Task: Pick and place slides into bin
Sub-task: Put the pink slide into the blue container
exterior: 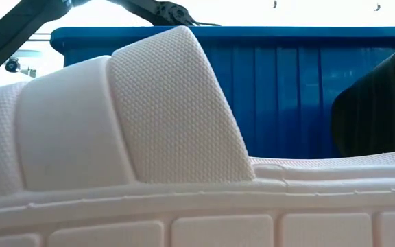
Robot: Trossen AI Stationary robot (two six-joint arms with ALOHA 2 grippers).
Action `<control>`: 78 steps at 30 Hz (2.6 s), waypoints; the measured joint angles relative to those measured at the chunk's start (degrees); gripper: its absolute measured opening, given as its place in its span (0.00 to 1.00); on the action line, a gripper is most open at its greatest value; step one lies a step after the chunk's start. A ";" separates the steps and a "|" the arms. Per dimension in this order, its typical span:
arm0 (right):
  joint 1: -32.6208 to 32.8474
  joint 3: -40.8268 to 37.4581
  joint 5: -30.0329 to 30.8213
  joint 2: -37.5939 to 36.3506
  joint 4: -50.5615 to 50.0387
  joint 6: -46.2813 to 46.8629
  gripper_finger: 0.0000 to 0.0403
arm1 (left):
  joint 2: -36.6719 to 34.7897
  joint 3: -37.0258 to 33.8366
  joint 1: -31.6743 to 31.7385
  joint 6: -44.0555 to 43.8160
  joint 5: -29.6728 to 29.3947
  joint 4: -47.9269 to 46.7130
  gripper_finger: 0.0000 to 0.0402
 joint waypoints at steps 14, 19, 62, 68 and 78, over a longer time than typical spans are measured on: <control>-0.02 -0.02 0.00 0.00 -0.32 -0.01 0.07 | -0.09 0.15 -4.27 12.69 13.22 -11.52 0.71; 0.00 -0.02 0.00 0.00 -0.32 -0.04 0.07 | -0.07 -0.21 -4.60 18.49 13.11 -11.90 0.58; 0.00 -0.02 0.00 0.00 -0.22 0.37 0.07 | 4.63 -0.72 -3.73 31.39 22.16 -2.91 0.01; -0.02 -0.02 0.02 0.00 -0.24 0.16 0.07 | 3.54 1.20 -3.84 31.31 22.14 -5.42 0.00; 0.00 -0.02 0.02 0.00 -0.20 -0.04 0.07 | -4.80 6.27 -4.14 18.38 22.99 -2.67 0.01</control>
